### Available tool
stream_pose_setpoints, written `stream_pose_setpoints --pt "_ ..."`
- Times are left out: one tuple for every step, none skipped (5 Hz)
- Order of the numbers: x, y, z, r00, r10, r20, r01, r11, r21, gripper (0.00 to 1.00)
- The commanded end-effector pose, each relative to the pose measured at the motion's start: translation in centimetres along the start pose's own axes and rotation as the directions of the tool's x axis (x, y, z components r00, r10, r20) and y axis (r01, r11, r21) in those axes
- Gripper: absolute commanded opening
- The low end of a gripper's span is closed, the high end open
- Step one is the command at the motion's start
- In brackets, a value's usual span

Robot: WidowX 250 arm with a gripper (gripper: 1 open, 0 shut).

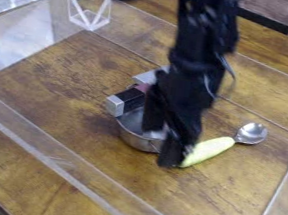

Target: Put the spoon into the silver pot

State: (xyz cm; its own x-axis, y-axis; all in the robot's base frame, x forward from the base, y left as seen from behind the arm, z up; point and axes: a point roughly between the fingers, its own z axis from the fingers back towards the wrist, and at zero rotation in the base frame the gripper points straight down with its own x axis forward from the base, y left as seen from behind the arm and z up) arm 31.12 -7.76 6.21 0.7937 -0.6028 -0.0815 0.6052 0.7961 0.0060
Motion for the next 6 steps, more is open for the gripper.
stream_pose_setpoints --pt "2.5 0.3 1.4 0.994 -0.044 0.101 0.041 0.999 0.030 1.00" --pt "3.6 1.0 0.3 0.993 -0.038 0.114 0.034 0.999 0.032 1.00" --pt "4.6 1.7 -0.7 0.992 -0.013 0.128 0.010 1.000 0.026 1.00" --pt "5.5 3.4 -1.5 0.988 0.065 0.139 -0.066 0.998 0.006 1.00" --pt "6.1 4.7 -1.4 0.979 0.140 0.149 -0.139 0.990 -0.015 0.00" --pt "6.5 5.0 -1.4 0.979 0.136 0.150 -0.134 0.991 -0.020 0.00"
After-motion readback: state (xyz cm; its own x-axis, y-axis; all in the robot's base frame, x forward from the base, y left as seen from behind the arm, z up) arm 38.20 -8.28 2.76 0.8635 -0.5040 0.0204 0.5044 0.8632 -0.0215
